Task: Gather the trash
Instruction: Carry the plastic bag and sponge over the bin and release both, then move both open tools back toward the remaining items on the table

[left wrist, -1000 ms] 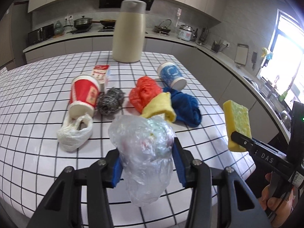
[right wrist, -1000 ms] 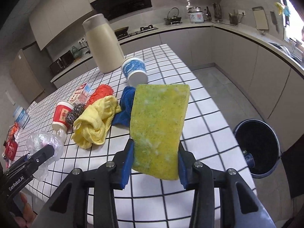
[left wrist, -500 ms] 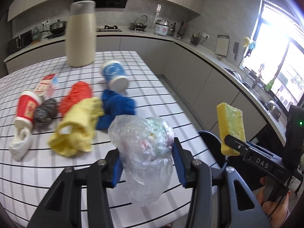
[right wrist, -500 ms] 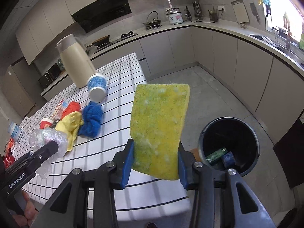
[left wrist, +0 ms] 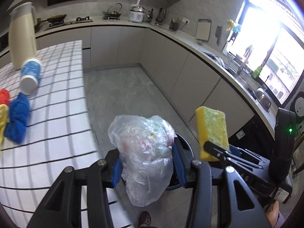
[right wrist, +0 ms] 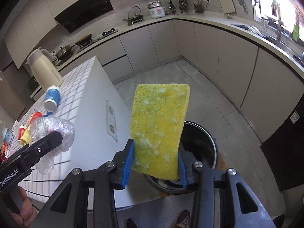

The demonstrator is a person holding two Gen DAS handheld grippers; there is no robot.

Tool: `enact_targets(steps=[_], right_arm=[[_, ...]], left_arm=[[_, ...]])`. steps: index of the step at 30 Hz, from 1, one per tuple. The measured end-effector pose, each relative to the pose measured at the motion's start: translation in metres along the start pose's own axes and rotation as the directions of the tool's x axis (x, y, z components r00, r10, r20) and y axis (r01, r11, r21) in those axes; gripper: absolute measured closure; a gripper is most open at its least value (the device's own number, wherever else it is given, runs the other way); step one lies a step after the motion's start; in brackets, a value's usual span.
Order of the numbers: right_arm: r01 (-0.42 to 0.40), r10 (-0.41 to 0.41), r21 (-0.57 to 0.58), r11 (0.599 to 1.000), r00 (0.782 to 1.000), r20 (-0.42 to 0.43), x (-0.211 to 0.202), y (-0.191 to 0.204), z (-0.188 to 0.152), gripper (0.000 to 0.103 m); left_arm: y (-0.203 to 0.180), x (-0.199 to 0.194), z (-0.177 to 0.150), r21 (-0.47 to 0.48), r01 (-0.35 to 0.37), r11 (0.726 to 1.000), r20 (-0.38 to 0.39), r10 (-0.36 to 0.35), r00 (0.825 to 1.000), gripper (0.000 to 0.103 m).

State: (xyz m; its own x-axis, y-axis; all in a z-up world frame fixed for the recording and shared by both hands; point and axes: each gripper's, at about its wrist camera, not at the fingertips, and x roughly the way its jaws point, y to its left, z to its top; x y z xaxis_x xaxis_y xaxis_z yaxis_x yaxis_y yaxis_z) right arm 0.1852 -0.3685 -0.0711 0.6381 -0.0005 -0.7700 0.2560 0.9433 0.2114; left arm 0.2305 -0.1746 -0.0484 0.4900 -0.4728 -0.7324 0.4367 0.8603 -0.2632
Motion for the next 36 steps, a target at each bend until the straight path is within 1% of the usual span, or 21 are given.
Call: enact_targets(steps=[3,9,13,17,19,20,21,22,23,24,26,28,31,33,36], right_arm=[[-0.001,0.000,-0.002,1.000,1.000,-0.030,0.014,-0.026,-0.002,0.059],[-0.008,0.006,-0.016,1.000,0.995,-0.096,0.050,-0.063,-0.006,0.059],[-0.024,0.018,-0.037,0.999,0.989,-0.146,0.079,-0.080,-0.008,0.059],[-0.042,0.030,-0.056,0.998,0.981,-0.191,0.111,-0.088,-0.014,0.058],[-0.054,0.040,-0.062,0.997,0.976,-0.212,0.129,-0.093,-0.016,0.055],[-0.060,0.044,-0.066,0.996,0.975,-0.218,0.134,-0.094,-0.018,0.051],[-0.062,0.043,-0.082,0.995,0.973,-0.226,0.143,-0.096,-0.019,0.047],[-0.058,0.035,-0.093,0.994,0.973,-0.229,0.147,-0.095,-0.020,0.044],[-0.045,0.019,-0.106,0.993,0.972,-0.233,0.153,-0.096,-0.022,0.038],[-0.034,0.007,-0.111,0.993,0.973,-0.232,0.158,-0.098,-0.022,0.037],[-0.002,-0.024,-0.115,0.993,0.975,-0.221,0.163,-0.104,-0.022,0.036],[0.002,-0.024,-0.099,0.995,0.977,-0.213,0.161,-0.108,-0.020,0.036],[0.018,-0.032,-0.077,0.997,0.982,-0.186,0.148,-0.108,-0.014,0.037],[0.025,-0.037,-0.067,0.997,0.984,-0.172,0.138,-0.106,-0.009,0.037],[0.037,-0.044,-0.047,0.998,0.987,-0.152,0.120,-0.100,-0.002,0.037]], left_arm=[[-0.016,0.027,-0.005,0.000,-0.007,1.000,-0.035,0.007,0.999,0.055],[-0.029,0.074,-0.018,-0.022,-0.042,0.999,-0.103,0.040,0.994,0.055],[-0.029,0.104,-0.028,-0.040,-0.064,0.997,-0.146,0.058,0.988,0.055],[-0.029,0.129,-0.034,-0.048,-0.086,0.995,-0.171,0.077,0.982,0.054],[-0.028,0.142,-0.036,-0.056,-0.089,0.994,-0.197,0.077,0.977,0.053],[-0.027,0.147,-0.038,-0.063,-0.097,0.993,-0.203,0.082,0.976,0.051],[-0.026,0.153,-0.038,-0.072,-0.100,0.992,-0.208,0.083,0.975,0.045],[-0.024,0.161,-0.040,-0.077,-0.106,0.991,-0.223,0.087,0.971,0.042],[-0.023,0.166,-0.041,-0.080,-0.118,0.990,-0.237,0.096,0.967,0.036],[-0.020,0.170,-0.042,-0.087,-0.132,0.987,-0.253,0.106,0.962,0.035],[-0.019,0.170,-0.040,-0.093,-0.134,0.987,-0.261,0.105,0.960,0.035],[-0.022,0.162,-0.036,-0.077,-0.148,0.986,-0.248,0.125,0.961,0.035],[-0.030,0.138,-0.028,-0.056,-0.162,0.985,-0.206,0.147,0.968,0.035],[-0.038,0.121,-0.023,-0.025,-0.180,0.983,-0.186,0.172,0.967,0.035],[-0.046,0.096,-0.014,-0.009,-0.175,0.985,-0.170,0.171,0.971,0.035]])
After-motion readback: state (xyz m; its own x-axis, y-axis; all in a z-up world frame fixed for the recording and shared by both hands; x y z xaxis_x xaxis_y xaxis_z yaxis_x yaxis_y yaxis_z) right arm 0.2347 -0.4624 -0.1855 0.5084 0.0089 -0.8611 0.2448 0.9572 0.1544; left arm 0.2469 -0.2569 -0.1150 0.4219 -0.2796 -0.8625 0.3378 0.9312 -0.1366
